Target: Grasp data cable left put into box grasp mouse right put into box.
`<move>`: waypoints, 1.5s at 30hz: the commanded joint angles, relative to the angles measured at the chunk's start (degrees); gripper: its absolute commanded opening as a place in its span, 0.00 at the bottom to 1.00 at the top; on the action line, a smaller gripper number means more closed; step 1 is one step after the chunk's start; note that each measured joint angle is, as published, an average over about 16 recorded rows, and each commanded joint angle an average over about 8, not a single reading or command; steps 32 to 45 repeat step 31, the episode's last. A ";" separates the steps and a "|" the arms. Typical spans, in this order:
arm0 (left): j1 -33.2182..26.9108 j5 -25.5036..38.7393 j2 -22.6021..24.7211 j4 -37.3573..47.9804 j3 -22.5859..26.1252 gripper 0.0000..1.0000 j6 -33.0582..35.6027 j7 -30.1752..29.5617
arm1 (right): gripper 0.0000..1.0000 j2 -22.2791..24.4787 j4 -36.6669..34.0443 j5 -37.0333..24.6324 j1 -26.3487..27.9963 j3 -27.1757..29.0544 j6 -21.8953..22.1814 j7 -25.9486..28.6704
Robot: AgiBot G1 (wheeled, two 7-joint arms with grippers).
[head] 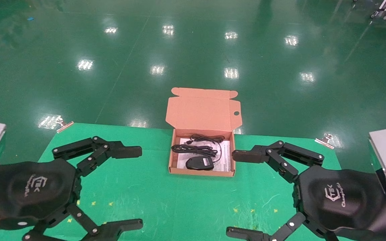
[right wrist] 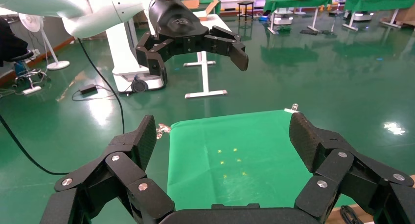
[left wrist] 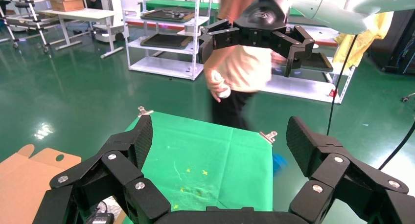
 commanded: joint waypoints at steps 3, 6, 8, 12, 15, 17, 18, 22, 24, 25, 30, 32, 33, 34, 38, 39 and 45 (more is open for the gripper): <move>-0.01 0.02 0.01 0.02 0.01 1.00 -0.01 0.01 | 1.00 0.00 0.00 -0.02 0.01 -0.02 0.02 0.00; -0.02 0.04 0.02 0.03 0.02 1.00 -0.03 0.01 | 1.00 0.00 0.00 -0.03 0.02 -0.03 0.03 0.00; -0.03 0.04 0.03 0.04 0.03 1.00 -0.03 0.01 | 1.00 0.00 0.00 -0.03 0.03 -0.04 0.04 0.00; -0.04 0.06 0.04 0.05 0.04 1.00 -0.05 0.01 | 1.00 0.00 0.00 -0.05 0.04 -0.05 0.05 0.00; -0.05 0.07 0.05 0.05 0.05 1.00 -0.07 0.01 | 1.00 0.00 0.00 -0.06 0.04 -0.06 0.06 0.00; -0.05 0.07 0.06 0.05 0.05 1.00 -0.08 0.01 | 1.00 0.00 0.00 -0.07 0.04 -0.06 0.06 0.00; -0.06 0.08 0.06 0.05 0.05 1.00 -0.08 0.01 | 1.00 0.00 0.00 -0.07 0.04 -0.07 0.06 0.00; -0.06 0.08 0.06 0.05 0.06 1.00 -0.09 0.01 | 1.00 0.00 0.00 -0.08 0.04 -0.07 0.06 0.00; -0.06 0.08 0.06 0.05 0.07 1.00 -0.09 0.01 | 1.00 0.00 0.00 -0.08 0.04 -0.07 0.06 0.00; -0.06 0.08 0.06 0.05 0.07 1.00 -0.10 0.01 | 1.00 0.00 0.00 -0.08 0.04 -0.07 0.06 0.00; -0.06 0.08 0.06 0.05 0.07 1.00 -0.10 0.01 | 1.00 0.00 0.00 -0.08 0.04 -0.07 0.06 0.00; -0.06 0.08 0.06 0.05 0.07 1.00 -0.10 0.01 | 1.00 0.00 0.00 -0.08 0.04 -0.07 0.06 0.00; -0.06 0.08 0.06 0.05 0.07 1.00 -0.10 0.01 | 1.00 0.00 0.00 -0.08 0.04 -0.07 0.06 0.00; -0.06 0.08 0.06 0.05 0.07 1.00 -0.10 0.01 | 1.00 0.00 0.00 -0.08 0.04 -0.07 0.06 0.00; -0.06 0.08 0.06 0.05 0.07 1.00 -0.10 0.01 | 1.00 0.00 0.00 -0.08 0.04 -0.07 0.06 0.00; -0.06 0.08 0.06 0.05 0.07 1.00 -0.10 0.01 | 1.00 0.00 0.00 -0.08 0.04 -0.07 0.06 0.00; -0.06 0.08 0.06 0.05 0.07 1.00 -0.10 0.01 | 1.00 0.00 0.00 -0.08 0.04 -0.07 0.06 0.00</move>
